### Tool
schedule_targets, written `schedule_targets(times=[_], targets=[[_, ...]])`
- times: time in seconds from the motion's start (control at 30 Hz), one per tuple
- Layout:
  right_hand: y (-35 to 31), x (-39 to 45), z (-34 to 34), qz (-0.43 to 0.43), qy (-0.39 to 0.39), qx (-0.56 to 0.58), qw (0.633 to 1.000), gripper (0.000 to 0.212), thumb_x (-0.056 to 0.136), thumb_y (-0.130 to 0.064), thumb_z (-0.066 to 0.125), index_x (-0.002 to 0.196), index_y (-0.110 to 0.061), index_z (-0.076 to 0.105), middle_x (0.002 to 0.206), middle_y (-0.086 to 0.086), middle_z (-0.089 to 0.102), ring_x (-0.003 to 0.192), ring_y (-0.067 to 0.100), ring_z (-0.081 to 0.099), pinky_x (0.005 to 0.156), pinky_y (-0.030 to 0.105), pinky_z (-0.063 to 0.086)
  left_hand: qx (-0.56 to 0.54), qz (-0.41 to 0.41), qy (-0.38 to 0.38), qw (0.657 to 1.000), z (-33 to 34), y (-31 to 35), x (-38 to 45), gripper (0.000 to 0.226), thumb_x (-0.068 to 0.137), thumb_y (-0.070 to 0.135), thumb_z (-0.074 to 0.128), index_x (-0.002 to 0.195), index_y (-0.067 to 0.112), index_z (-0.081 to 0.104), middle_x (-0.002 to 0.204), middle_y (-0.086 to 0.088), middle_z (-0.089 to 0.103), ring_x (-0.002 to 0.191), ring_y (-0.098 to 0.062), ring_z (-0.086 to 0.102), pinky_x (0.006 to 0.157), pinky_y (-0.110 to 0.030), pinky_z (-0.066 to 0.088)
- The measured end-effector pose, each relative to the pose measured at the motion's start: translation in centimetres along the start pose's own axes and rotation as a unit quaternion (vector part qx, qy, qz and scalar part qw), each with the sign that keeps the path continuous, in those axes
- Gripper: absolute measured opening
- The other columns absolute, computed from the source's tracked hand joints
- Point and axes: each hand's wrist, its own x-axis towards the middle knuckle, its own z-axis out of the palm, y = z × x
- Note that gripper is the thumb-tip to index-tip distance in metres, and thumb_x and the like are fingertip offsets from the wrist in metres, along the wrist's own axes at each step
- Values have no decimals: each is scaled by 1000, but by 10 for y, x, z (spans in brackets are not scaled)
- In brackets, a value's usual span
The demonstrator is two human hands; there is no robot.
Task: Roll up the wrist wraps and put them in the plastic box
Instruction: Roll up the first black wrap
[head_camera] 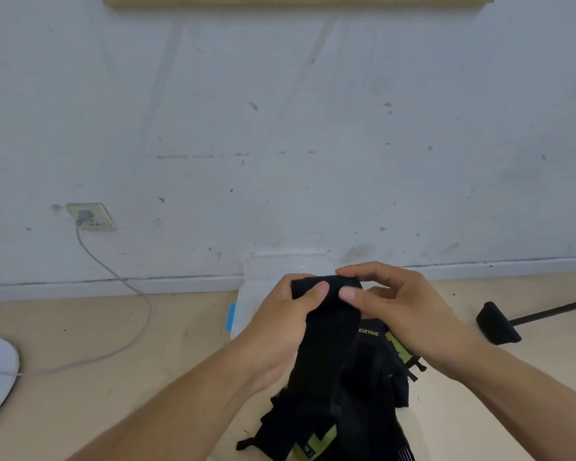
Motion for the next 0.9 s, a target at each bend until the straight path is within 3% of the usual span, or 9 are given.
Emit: schedule_targets(times=[0.1,0.17,0.33,0.43,0.53,0.6,0.67,0.77,0.9], targets=[[3,2,-2,29,-14,33,999,60,69,-66,79,124,-42,71,118,-5,75,101,22,77,108,45,52,20,15,-8,1000,0,0,0,21,104,27,62,125,27,62,124,-4,71,114,-20,70,91,-34,61],[6,3,-2,48,-31,48,997,68,73,-66,81,133,-38,67,122,-1,75,108,28,74,110,46,50,16,18,-11,1000,0,-1,0,23,103,23,63,126,28,61,126,-5,68,113,-22,70,82,-29,61],[6,0,4,39,-25,98,994,55,91,-35,73,144,-26,59,119,-8,77,116,11,71,114,40,47,1,44,-5,999,1,-2,-2,29,100,15,67,127,26,63,126,-5,69,113,-20,71,81,-25,60],[1,-8,15,0,13,64,998,37,100,-34,63,137,-33,65,107,-15,79,105,-1,73,103,25,53,-7,55,4,998,3,-4,-2,29,99,22,69,127,24,66,124,-4,73,117,-19,71,100,-37,58],[1,-14,24,-18,3,-3,1000,41,106,-41,49,147,-41,52,98,-15,80,94,-7,71,80,6,50,-6,50,5,999,3,-4,-4,28,100,23,67,128,22,66,125,-5,74,118,-20,70,105,-41,56],[-1,-16,26,-19,-8,-19,1000,39,107,-43,45,146,-48,48,101,-18,78,94,-9,70,74,2,47,6,50,2,999,1,-1,-4,26,102,18,65,128,21,65,125,-6,73,118,-22,71,106,-44,55],[1,-15,27,-27,-3,18,999,29,107,-35,52,132,-48,59,105,-16,78,96,-2,73,83,12,53,29,51,3,998,-1,1,-4,25,103,15,64,127,21,65,125,-7,73,117,-22,71,106,-45,55],[-2,-8,21,-4,25,93,995,27,98,-22,70,124,-31,66,104,1,79,95,21,78,96,46,60,58,58,2,997,-3,5,-2,30,101,15,66,129,24,63,128,-6,69,119,-24,69,105,-45,56],[-4,-1,10,-34,14,65,997,30,92,-10,76,115,-25,65,106,7,74,92,37,74,91,54,61,39,39,14,998,-3,5,1,47,94,32,76,138,26,57,131,-2,69,119,-21,69,108,-44,54]])
